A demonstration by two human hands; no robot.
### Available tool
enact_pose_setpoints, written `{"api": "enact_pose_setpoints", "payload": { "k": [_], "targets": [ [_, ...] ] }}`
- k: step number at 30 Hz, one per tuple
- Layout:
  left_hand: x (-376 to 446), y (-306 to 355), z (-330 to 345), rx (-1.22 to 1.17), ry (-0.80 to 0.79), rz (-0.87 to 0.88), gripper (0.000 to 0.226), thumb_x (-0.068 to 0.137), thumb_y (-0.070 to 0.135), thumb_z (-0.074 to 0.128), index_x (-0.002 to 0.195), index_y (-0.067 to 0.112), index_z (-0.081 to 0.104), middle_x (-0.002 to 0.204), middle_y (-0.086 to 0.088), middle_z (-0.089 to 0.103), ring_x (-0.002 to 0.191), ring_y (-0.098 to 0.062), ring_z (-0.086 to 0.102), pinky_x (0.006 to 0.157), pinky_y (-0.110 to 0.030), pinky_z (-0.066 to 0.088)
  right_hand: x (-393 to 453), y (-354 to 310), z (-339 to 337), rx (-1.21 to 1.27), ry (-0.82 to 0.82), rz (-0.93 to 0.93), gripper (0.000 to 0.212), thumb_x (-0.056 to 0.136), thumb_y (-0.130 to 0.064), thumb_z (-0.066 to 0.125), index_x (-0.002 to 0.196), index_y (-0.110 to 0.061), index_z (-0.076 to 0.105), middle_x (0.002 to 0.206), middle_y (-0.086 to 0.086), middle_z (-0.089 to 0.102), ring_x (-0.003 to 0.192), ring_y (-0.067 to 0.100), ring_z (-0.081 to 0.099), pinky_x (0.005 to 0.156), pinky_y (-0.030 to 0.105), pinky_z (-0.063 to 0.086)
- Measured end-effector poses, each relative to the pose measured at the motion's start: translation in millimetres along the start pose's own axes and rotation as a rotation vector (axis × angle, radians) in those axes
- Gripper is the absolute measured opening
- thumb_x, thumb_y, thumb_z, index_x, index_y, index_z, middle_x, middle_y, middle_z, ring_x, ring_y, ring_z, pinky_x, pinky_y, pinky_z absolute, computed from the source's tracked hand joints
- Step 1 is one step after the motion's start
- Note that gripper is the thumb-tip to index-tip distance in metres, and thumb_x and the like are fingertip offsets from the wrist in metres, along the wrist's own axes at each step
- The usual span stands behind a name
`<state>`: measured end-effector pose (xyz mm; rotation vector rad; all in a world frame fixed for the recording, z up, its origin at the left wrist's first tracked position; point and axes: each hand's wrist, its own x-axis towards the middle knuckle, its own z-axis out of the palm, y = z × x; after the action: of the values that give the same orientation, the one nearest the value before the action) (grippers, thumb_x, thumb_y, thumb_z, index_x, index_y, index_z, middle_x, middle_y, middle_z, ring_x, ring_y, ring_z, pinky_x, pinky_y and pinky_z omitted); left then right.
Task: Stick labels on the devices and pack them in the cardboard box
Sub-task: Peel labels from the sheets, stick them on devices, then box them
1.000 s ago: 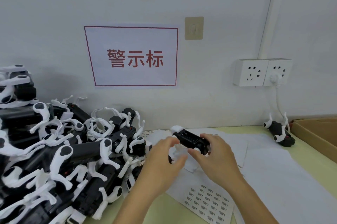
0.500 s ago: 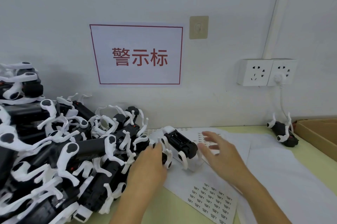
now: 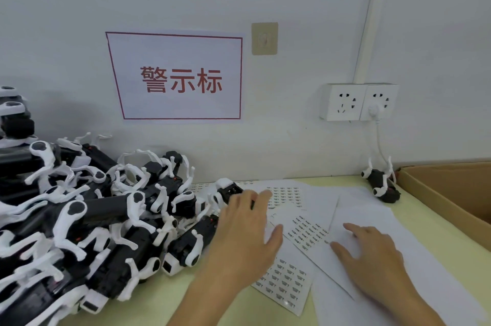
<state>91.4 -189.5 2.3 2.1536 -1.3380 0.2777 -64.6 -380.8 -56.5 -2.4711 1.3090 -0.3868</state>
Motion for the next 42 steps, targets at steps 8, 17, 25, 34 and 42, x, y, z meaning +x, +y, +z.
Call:
{"api": "enact_pose_setpoints", "payload": {
  "k": [8, 17, 25, 34, 42],
  "targets": [
    [-12.5, 34.0, 68.3, -0.189, -0.1, 0.001, 0.043, 0.1, 0.039, 0.048, 0.141, 0.03, 0.039, 0.135, 0.018, 0.039, 0.127, -0.002, 0.036, 0.102, -0.022, 0.038, -9.5, -5.4, -0.4, 0.114, -0.009, -0.104, 0.05, 0.093, -0.049, 0.061, 0.138, -0.032, 0.049, 0.097, -0.018, 0.048, 0.102, 0.009, 0.045, 0.093, 0.028, 0.04],
    [-12.2, 39.8, 115.2, -0.061, -0.155, -0.035, 0.049, 0.095, 0.054, 0.04, 0.137, 0.03, 0.041, 0.136, 0.016, 0.039, 0.128, -0.006, 0.033, 0.106, -0.022, 0.027, -5.1, -2.2, -9.3, 0.481, -0.033, -0.07, 0.046, 0.084, -0.017, 0.078, 0.127, -0.023, 0.062, 0.09, -0.007, 0.062, 0.082, 0.006, 0.058, 0.072, 0.011, 0.041],
    [-11.1, 43.1, 108.0, -0.166, -0.073, -0.054, 0.039, 0.101, 0.05, 0.037, 0.133, 0.029, 0.043, 0.131, 0.015, 0.043, 0.119, -0.006, 0.039, 0.1, -0.024, 0.035, -5.5, -7.8, -13.2, 0.795, -0.127, 0.006, 0.044, 0.082, -0.008, 0.077, 0.117, -0.032, 0.065, 0.08, -0.004, 0.076, 0.073, 0.008, 0.07, 0.068, 0.019, 0.049],
    [-4.8, 50.2, 100.5, -0.196, 0.089, 0.047, 0.025, 0.099, 0.036, 0.051, 0.118, 0.02, 0.057, 0.112, 0.006, 0.056, 0.105, -0.015, 0.05, 0.091, -0.032, 0.044, -15.5, -12.9, -19.8, 1.067, -0.121, -0.025, 0.041, 0.085, -0.002, 0.073, 0.114, -0.029, 0.065, 0.083, 0.001, 0.078, 0.074, 0.014, 0.073, 0.058, 0.012, 0.05],
    [-3.6, 52.1, 103.2, -0.609, 0.12, -0.164, 0.004, 0.09, 0.022, 0.07, 0.094, 0.023, 0.071, 0.092, 0.016, 0.067, 0.094, -0.001, 0.061, 0.082, -0.013, 0.046, -19.5, -13.8, -19.2, 1.077, -0.187, -0.06, 0.042, 0.09, -0.003, 0.067, 0.119, -0.033, 0.06, 0.078, 0.003, 0.076, 0.072, 0.018, 0.069, 0.07, 0.024, 0.054]
  ]
}}
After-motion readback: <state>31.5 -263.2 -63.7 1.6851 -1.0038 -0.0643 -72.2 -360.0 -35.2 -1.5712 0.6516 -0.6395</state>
